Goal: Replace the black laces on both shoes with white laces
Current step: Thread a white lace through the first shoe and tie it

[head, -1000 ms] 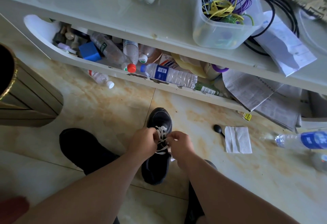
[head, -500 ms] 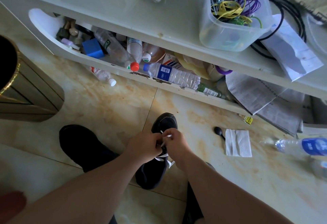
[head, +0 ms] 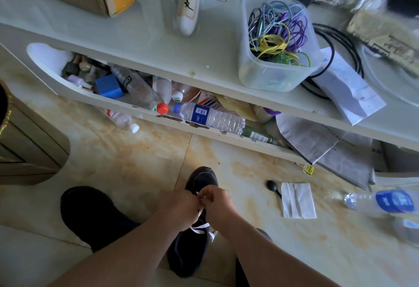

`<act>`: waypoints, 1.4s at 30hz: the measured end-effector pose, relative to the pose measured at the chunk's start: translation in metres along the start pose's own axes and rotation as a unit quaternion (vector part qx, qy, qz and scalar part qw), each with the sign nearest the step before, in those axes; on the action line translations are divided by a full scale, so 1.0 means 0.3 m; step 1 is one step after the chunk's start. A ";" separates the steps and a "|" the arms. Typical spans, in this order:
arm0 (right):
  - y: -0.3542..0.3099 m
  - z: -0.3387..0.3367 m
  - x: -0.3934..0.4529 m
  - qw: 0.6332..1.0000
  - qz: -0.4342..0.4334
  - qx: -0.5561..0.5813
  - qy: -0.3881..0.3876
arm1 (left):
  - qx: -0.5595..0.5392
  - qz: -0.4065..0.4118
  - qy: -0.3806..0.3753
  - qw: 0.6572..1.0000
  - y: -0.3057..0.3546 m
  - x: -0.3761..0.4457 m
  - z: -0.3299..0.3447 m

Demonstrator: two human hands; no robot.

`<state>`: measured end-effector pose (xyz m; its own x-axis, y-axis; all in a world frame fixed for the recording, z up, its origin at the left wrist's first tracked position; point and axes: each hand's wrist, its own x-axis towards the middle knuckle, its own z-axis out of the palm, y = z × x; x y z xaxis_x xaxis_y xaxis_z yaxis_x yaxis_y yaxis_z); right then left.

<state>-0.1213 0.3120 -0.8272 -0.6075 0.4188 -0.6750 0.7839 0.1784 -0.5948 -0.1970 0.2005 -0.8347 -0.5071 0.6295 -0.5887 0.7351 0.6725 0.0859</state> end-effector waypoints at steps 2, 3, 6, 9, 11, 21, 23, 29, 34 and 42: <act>0.001 -0.022 -0.001 1.000 -0.004 -0.008 -0.002 | 0.024 0.004 -0.012 1.000 0.009 -0.003 -0.020; -0.001 -0.036 -0.004 1.000 -0.007 -0.003 -0.001 | 0.028 0.011 -0.008 1.000 0.010 -0.004 -0.025; 0.007 -0.065 -0.005 1.000 -0.007 0.009 0.012 | 0.023 0.038 0.011 0.999 -0.006 -0.007 -0.009; 0.034 -0.062 -0.008 0.999 0.028 0.037 0.024 | -0.027 0.037 0.023 0.999 -0.045 -0.014 0.033; 0.057 -0.050 -0.017 0.998 0.049 0.048 0.016 | -0.035 0.034 0.057 0.997 -0.052 -0.028 0.054; 0.072 -0.025 -0.058 0.999 0.015 0.052 -0.008 | -0.323 -0.020 0.174 0.930 -0.037 -0.058 0.042; 0.062 -0.029 -0.056 1.000 0.002 0.020 -0.006 | -0.334 0.013 0.169 0.927 -0.033 -0.055 0.031; 0.051 -0.020 -0.047 0.975 0.091 0.196 0.048 | -0.404 -0.006 0.175 0.898 -0.044 -0.052 0.007; 0.034 -0.006 -0.055 0.930 0.144 0.334 0.055 | -0.388 -0.029 0.195 0.900 -0.047 -0.046 -0.002; 0.020 -0.073 -0.022 0.996 -0.004 -0.051 0.071 | -0.144 0.070 0.223 0.962 -0.145 -0.066 0.036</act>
<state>-0.1098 0.3298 -0.8168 -0.5944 0.5376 -0.5981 0.7930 0.2685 -0.5468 -0.2141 0.1545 -0.8354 -0.6025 0.7825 -0.1569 0.6878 0.6089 0.3952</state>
